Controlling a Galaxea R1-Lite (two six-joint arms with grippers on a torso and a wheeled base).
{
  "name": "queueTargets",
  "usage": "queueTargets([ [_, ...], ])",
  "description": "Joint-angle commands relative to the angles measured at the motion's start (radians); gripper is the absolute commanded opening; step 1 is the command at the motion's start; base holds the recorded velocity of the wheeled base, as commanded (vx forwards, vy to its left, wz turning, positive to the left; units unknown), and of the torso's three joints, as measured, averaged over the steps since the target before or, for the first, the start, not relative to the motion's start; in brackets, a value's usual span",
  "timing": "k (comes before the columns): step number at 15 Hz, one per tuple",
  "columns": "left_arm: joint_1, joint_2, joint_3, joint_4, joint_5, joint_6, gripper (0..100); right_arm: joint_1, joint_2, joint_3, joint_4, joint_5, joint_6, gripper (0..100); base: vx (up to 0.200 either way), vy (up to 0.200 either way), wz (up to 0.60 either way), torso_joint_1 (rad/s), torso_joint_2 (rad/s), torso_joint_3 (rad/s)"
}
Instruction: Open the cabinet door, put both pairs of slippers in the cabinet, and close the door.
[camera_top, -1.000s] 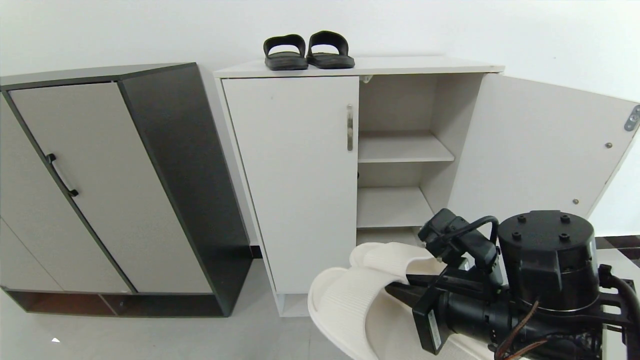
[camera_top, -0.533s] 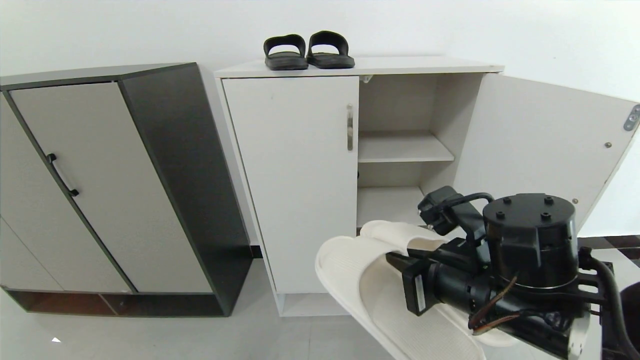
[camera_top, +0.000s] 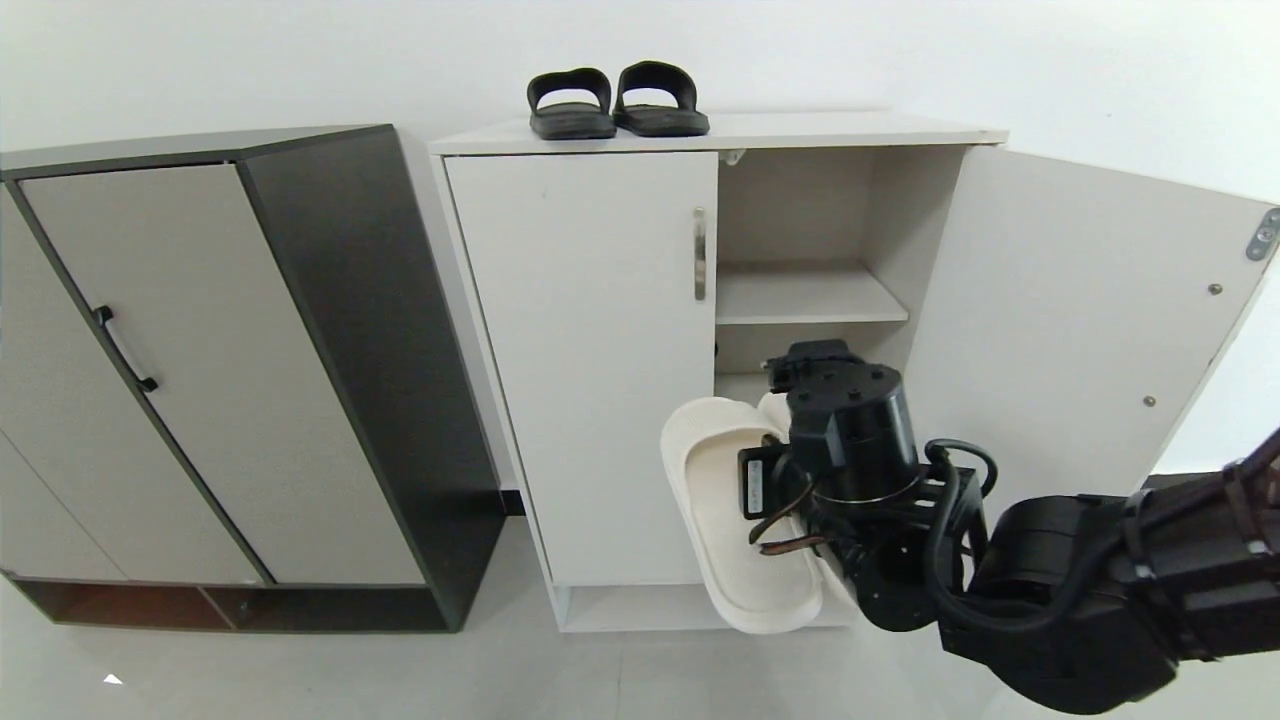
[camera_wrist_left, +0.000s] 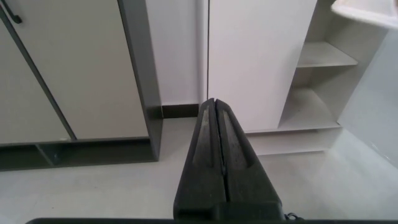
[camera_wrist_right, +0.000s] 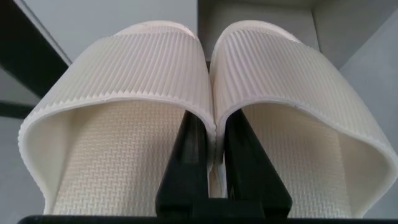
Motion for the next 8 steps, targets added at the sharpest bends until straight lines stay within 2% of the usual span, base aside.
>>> queueTargets([
  [1, 0.000, 0.001, 0.000, 0.000, 0.000, 0.000, 0, -0.015, 0.069, -0.023, 0.000, -0.018, 0.003, 0, 0.000, -0.200, 0.00, -0.002, 0.00, 0.007],
  [6, 0.000, 0.001, 0.000, 0.000, 0.000, 0.000, 0, -0.044, 0.113, -0.041, -0.043, -0.029, 0.003, 0, 0.000, -0.200, 0.00, 0.003, 0.00, 0.001],
  [8, 0.000, 0.001, 0.000, 0.000, -0.003, 0.000, 0, -0.058, 0.129, -0.054, -0.066, -0.028, 0.003, 0, 0.000, 0.000, 0.00, 0.000, 0.00, 0.000],
])
